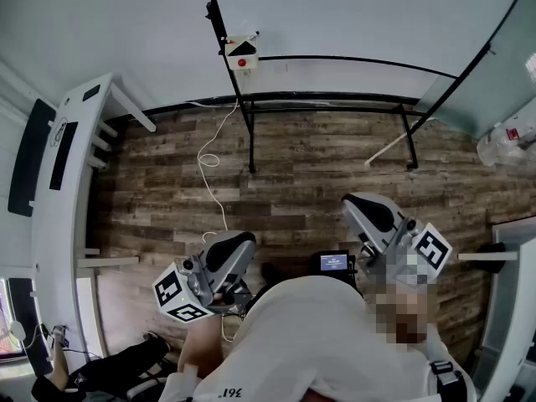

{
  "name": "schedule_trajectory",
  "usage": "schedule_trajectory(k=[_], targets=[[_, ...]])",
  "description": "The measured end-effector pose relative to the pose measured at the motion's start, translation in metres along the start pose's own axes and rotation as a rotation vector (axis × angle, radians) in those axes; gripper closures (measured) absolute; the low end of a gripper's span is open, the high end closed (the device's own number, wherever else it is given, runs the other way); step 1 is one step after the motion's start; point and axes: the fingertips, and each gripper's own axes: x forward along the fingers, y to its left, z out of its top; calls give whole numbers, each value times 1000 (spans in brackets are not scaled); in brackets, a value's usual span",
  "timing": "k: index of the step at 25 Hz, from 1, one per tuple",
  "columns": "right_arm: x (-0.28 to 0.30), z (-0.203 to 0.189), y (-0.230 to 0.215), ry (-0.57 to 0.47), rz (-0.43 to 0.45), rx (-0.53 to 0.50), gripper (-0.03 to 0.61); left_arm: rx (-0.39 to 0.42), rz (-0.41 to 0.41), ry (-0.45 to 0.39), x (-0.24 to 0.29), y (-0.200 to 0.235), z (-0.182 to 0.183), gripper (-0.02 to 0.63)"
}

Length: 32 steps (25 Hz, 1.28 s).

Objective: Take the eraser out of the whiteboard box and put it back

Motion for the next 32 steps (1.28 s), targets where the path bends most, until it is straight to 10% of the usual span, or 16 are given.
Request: schedule_trajectory(k=[32], targets=[[62,-37,45,-50,-166,36,440,-16,15,38,-98,48,39,556]])
